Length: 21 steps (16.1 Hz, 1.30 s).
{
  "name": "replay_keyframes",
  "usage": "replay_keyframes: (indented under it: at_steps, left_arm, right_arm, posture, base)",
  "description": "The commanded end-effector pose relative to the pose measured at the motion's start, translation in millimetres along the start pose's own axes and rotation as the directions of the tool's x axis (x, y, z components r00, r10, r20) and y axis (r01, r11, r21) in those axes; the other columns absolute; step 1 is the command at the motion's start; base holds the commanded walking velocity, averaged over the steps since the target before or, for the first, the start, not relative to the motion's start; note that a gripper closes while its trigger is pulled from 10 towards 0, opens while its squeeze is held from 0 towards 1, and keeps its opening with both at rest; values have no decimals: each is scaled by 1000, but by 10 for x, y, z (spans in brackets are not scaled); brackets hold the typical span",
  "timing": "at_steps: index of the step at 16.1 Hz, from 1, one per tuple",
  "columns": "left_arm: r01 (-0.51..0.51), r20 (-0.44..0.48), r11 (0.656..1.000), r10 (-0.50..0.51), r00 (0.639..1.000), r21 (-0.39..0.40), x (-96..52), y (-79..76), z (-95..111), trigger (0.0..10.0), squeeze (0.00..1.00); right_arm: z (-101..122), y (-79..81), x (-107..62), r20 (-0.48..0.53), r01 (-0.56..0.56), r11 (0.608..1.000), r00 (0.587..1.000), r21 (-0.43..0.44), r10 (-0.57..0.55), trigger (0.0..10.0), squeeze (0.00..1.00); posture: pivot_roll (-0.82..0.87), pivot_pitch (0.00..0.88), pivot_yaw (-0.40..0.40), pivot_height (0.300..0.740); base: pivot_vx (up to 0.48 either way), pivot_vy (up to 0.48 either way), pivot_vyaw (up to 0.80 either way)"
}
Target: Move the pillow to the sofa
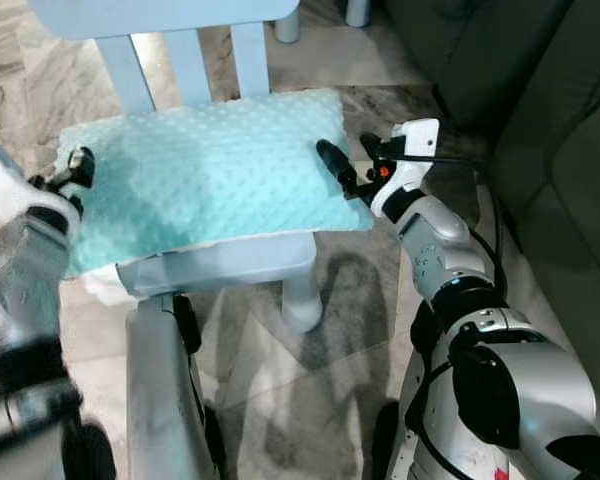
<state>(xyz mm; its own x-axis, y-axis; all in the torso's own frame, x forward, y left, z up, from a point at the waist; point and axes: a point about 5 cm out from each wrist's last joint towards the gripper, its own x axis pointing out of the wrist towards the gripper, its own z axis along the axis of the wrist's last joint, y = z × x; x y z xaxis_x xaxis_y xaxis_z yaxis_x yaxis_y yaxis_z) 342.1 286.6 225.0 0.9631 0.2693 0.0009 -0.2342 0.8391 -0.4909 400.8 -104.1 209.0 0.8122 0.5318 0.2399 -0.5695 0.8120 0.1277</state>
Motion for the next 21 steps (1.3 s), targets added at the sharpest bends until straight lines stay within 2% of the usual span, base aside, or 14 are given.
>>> replay_keyframes:
  at_steps: [1, 3, 5, 7, 8, 12, 14, 15, 18, 20, 21]
  left_arm:
    - [-29, -32, 1000, 29, 999, -10, 43, 105, 9, 10000, 0]
    - [-17, -86, 999, 13, 996, -38, 119, 83, -16, 10000, 0]
    - [7, -210, 1000, -13, 978, -28, 172, 56, -151, 10000, 0]
    - [23, -295, 999, -34, 955, -43, 159, 41, -254, 10000, 0]
    - [21, -309, 999, -34, 950, -47, 154, 51, -281, 10000, 0]
    - [11, -363, 1000, -18, 932, -20, 98, 126, -368, 10000, 0]
    - [9, -373, 1000, -15, 928, -18, 76, 125, -416, 10000, 0]
    - [11, -370, 999, -22, 929, -31, 75, 115, -422, 10000, 0]
    - [20, -376, 1000, -27, 926, -23, 69, 105, -442, 10000, 0]
    - [59, -394, 997, -71, 916, -43, 36, 65, -486, 10000, 0]
    - [64, -401, 997, -77, 913, -47, 27, 56, -499, 10000, 0]
  right_arm:
    - [-20, -3, -16, 1, -2, 1000, 1000, 28, 2, 10000, 0]
    - [-10, -9, -13, 4, -2, 999, 1000, 43, 2, 10000, 0]
    - [-73, 20, -15, -15, -5, 997, 1000, 73, 6, 10000, 0]
    - [-121, 78, 11, -23, 1, 994, 1000, 105, 1, 10000, 0]
    - [-144, 115, 25, -26, 1, 995, 1000, 104, 1, 10000, 0]
    - [-193, 211, 107, -57, 104, 994, 993, 40, -101, 10000, 0]
    - [-146, 181, 117, -34, 183, 982, 982, -53, -185, 10000, 0]
    - [-125, 159, 117, -23, 213, 975, 976, -65, -215, 10000, 0]
    - [-242, 128, 85, -98, 265, 964, 959, -12, -265, 10000, 0]
    - [-430, 262, 91, -197, 214, 959, 964, 187, -177, 10000, 0]
    - [-443, 285, 97, -200, 207, 957, 966, 202, -167, 10000, 0]
  posture:
    - [15, 213, 33, 334]
    - [10, 233, 35, 334]
    - [8, 247, 37, 334]
    - [11, 269, 36, 334]
    - [13, 274, 36, 334]
    - [25, 303, 30, 334]
    - [28, 314, 28, 334]
    - [29, 318, 26, 334]
    - [27, 327, 24, 334]
    - [23, 330, 24, 334]
    - [23, 332, 23, 334]
  base:
    - [0, 0, 0]
    - [0, 0, 0]
    - [0, 0, 0]
    - [0, 0, 0]
    - [0, 0, 0]
    - [0, 0, 0]
    - [0, 0, 0]
    - [0, 0, 0]
    - [0, 0, 0]
    - [0, 0, 0]
    - [0, 0, 0]
